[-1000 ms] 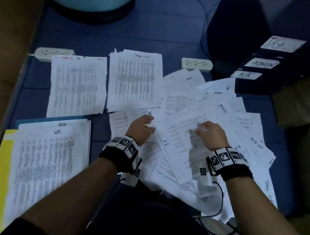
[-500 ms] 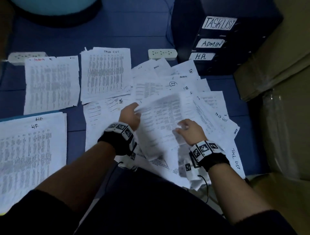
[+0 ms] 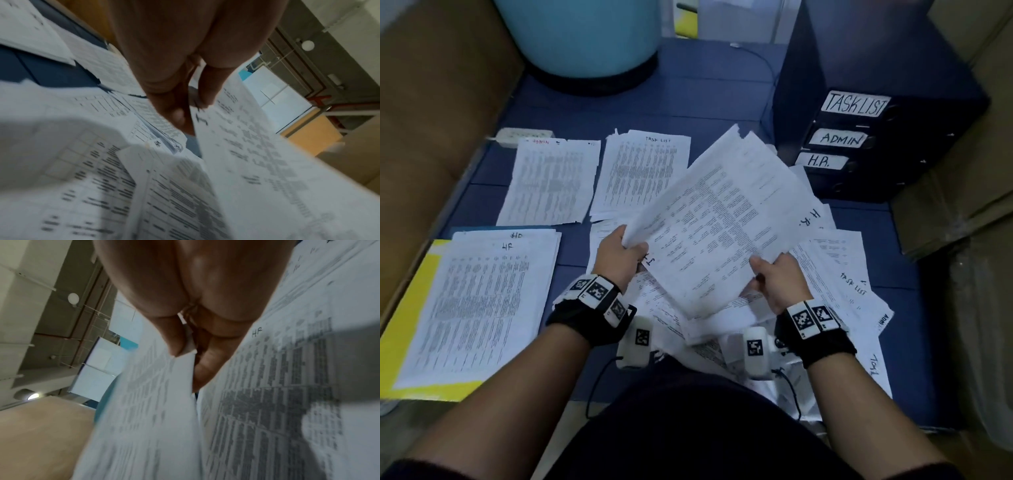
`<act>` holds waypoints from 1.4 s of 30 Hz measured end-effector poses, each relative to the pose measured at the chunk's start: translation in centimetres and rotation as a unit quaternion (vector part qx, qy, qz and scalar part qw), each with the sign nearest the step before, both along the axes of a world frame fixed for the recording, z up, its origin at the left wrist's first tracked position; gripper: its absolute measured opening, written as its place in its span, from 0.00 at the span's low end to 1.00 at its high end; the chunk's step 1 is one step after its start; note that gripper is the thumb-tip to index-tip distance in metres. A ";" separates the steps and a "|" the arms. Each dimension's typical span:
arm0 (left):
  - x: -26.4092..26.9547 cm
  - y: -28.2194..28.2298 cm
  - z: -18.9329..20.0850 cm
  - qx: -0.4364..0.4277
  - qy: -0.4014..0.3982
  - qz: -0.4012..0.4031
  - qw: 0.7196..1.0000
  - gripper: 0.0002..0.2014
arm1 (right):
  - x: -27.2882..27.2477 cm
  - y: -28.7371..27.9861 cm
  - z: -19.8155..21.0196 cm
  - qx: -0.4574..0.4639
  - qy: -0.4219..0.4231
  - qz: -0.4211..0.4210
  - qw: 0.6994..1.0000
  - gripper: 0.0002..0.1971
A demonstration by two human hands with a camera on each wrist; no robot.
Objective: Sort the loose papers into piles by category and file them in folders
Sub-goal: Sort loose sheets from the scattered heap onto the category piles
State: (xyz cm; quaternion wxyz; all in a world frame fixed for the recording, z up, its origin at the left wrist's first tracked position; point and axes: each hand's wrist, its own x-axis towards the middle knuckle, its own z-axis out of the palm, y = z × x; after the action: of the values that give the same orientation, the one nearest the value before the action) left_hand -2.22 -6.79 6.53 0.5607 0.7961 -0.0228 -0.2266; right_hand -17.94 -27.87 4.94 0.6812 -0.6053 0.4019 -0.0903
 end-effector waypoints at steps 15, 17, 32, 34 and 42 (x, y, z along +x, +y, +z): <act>0.9 2.4 -0.2 0.118 -0.035 -0.123 0.985 0.15 | -0.2 -0.4 -1.2 -0.088 0.127 0.055 0.986 0.16; 1.6 3.2 -0.2 0.134 -0.053 -0.108 0.984 0.14 | -1.0 -2.4 -2.7 -0.189 0.256 0.041 0.947 0.28; 2.8 5.2 0.4 0.088 -0.043 -0.094 0.991 0.15 | -2.7 -4.6 -5.1 -0.303 0.359 -0.033 0.882 0.06; 2.9 5.2 0.4 0.085 -0.040 -0.092 0.991 0.15 | -3.0 -4.8 -4.5 -0.311 0.357 -0.028 0.881 0.03; 2.9 3.7 0.7 0.090 -0.041 -0.114 0.989 0.15 | -3.5 -4.3 -2.8 -0.375 0.303 -0.054 0.874 0.09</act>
State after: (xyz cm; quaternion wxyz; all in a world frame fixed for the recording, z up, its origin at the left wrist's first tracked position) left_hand 0.64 -3.08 7.19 0.4559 0.8441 -0.1160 -0.2574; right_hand -21.44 -32.12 2.12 0.2419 -0.7906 0.5563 -0.0828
